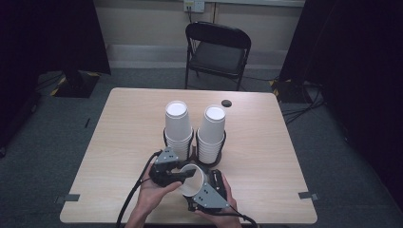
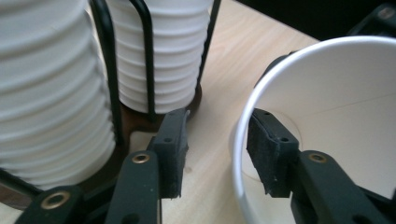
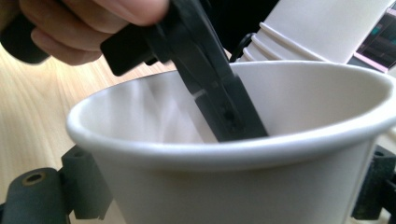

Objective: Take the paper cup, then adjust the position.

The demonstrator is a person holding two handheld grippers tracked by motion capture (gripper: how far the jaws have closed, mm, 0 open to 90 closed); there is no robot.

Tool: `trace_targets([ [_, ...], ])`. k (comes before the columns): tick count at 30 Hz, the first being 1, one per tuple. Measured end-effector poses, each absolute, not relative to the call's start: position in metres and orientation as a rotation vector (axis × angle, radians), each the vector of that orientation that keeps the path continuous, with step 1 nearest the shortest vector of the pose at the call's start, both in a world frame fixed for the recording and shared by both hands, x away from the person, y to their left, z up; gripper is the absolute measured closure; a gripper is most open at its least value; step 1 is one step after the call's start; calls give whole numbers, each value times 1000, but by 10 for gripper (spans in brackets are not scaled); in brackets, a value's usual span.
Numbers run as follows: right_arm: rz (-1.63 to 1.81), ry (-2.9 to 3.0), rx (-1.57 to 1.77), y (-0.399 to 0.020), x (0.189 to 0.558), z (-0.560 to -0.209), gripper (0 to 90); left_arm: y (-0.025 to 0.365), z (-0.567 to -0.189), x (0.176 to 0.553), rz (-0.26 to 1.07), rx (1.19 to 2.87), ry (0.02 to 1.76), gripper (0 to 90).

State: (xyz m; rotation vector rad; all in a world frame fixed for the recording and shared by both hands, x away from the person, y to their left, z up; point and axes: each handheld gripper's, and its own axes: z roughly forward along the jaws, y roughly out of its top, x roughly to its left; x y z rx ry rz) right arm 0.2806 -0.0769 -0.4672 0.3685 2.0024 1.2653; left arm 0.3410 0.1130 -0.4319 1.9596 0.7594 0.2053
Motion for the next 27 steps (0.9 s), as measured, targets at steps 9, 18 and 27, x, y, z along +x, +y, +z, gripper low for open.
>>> trace_targets([
  [9, 1377, 2034, 484, -91, 288, -469, 111, 124, -437, 334, 242, 1840, 764, 481],
  [18, 1416, 2063, 614, -106, 294, -473, 112, 131, -436, 332, 294, 1798, 770, 379],
  [27, 1467, 2033, 722, -121, 300, -474, 112, 144, -445, 325, 331, 1727, 810, 306],
])
